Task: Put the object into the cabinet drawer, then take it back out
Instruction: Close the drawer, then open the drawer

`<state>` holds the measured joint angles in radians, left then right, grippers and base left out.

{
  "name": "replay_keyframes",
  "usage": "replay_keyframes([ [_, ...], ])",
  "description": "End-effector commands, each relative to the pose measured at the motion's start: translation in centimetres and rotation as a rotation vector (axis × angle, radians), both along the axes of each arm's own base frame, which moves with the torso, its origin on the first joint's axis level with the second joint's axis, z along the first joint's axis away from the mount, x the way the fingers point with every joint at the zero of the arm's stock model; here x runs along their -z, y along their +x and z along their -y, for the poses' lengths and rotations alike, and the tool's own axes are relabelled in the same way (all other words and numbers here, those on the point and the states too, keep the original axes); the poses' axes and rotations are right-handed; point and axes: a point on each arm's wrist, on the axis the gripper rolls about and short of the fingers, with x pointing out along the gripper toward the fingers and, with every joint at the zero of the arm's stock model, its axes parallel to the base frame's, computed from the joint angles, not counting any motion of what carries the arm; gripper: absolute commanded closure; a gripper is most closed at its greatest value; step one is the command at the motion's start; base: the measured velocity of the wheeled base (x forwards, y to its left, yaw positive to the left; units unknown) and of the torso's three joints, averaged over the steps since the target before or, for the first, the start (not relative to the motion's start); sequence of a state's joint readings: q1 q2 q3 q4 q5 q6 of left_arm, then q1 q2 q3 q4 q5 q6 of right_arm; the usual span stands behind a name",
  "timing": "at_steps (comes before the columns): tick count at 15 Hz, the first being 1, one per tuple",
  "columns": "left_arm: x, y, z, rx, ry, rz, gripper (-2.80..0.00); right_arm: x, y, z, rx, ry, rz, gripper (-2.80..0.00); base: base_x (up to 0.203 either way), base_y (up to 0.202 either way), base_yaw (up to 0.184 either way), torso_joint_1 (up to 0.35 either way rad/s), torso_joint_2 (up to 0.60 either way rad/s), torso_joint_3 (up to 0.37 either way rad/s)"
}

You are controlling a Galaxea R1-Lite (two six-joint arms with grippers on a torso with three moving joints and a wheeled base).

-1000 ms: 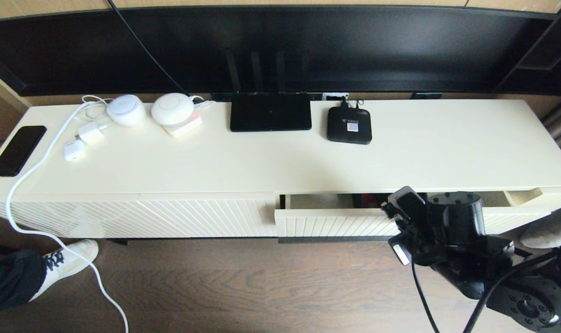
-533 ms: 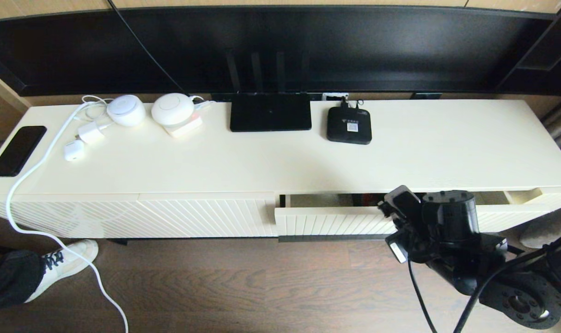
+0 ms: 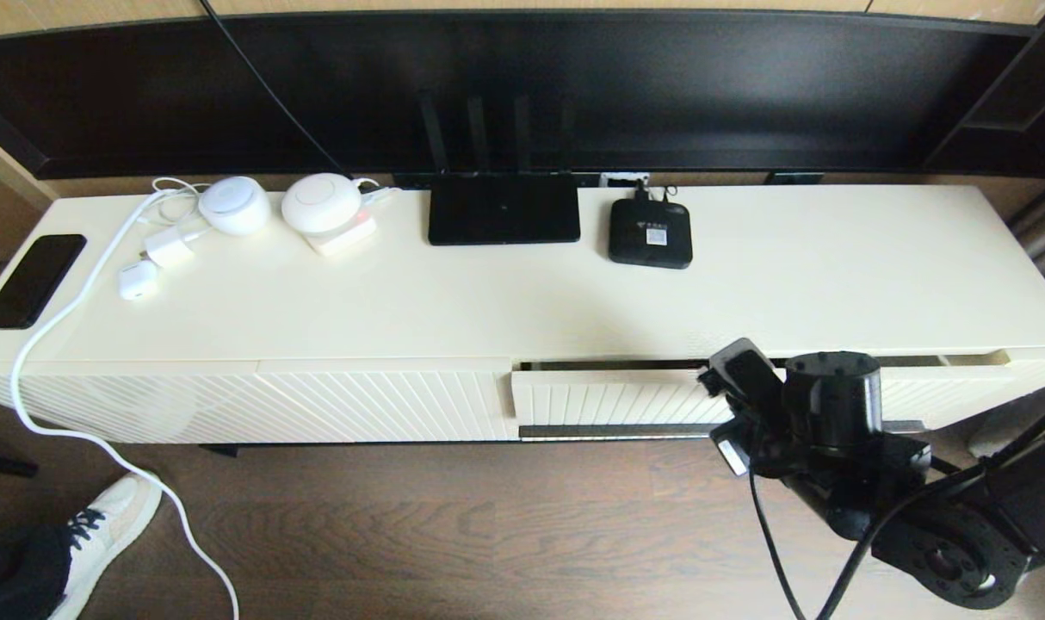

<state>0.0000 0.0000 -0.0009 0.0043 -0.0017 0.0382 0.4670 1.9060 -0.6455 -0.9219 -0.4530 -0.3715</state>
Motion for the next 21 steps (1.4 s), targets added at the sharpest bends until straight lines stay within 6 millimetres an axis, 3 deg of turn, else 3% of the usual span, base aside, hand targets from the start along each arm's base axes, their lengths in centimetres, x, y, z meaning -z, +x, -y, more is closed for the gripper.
replay_keyframes([
  [1,0.0,0.0,0.0,0.000,0.000,-0.001,0.00,0.9,0.6,-0.1,0.005,0.002,0.012,0.00,0.000,0.000,0.000,0.000,0.00,0.000],
  [7,0.0,0.0,0.0,0.000,0.000,-0.003,0.00,1.5,1.2,-0.1,0.015,0.016,0.035,0.00,0.000,0.000,0.000,0.000,0.00,0.000],
  [11,0.0,0.0,0.0,0.000,0.000,-0.001,0.00,0.7,0.5,0.3,0.017,0.021,0.048,0.00,0.000,0.000,0.000,0.000,0.00,0.000],
  [16,0.0,0.0,0.0,0.000,0.000,-0.001,0.00,-2.5,-3.5,2.2,0.015,0.022,0.046,0.00,0.000,0.000,0.000,0.000,0.00,0.000],
  [21,0.0,0.0,0.0,0.000,0.000,-0.001,0.00,-4.2,-8.6,5.0,0.060,-0.002,0.007,0.00,0.000,0.000,0.000,0.000,0.00,0.000],
])
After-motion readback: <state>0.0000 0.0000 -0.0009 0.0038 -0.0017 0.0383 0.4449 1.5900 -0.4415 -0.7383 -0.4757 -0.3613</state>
